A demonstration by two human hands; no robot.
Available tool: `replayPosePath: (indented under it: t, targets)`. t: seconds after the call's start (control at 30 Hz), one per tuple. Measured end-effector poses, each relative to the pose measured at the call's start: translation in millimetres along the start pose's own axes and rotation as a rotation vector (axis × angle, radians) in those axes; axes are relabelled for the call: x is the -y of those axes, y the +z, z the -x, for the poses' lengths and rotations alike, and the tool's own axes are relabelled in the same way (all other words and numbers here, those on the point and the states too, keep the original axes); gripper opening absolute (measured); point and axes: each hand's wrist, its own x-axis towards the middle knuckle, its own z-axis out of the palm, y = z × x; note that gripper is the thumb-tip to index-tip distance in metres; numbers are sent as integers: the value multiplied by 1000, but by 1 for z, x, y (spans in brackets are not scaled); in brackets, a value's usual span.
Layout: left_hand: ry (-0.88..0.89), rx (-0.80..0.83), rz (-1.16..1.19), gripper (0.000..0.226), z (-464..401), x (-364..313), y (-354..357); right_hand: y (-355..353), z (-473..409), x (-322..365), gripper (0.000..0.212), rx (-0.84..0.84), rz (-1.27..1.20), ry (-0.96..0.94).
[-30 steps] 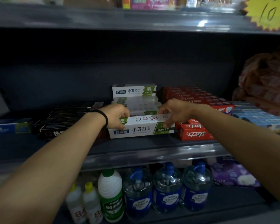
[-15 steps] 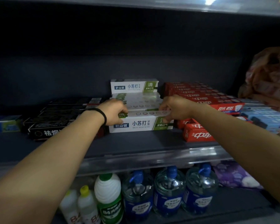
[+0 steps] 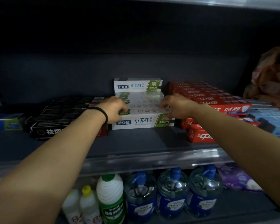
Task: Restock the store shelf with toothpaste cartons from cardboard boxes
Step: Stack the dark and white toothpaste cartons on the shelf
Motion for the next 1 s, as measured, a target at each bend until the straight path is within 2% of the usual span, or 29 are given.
replayPosePath:
  t: [0.47, 0.63, 0.87, 1.0]
  targets:
    - [78, -26, -23, 45, 36, -13, -12, -14, 33, 34, 70, -14, 31, -64]
    - [109, -2, -41, 64, 86, -25, -21, -21, 82, 66, 74, -1, 26, -75]
    - [161, 59, -43, 65, 180, -36, -23, -17, 159, 128, 72, 0, 33, -122]
    - [133, 102, -40, 65, 237, -36, -2, 3, 198, 168, 72, 7, -3, -155]
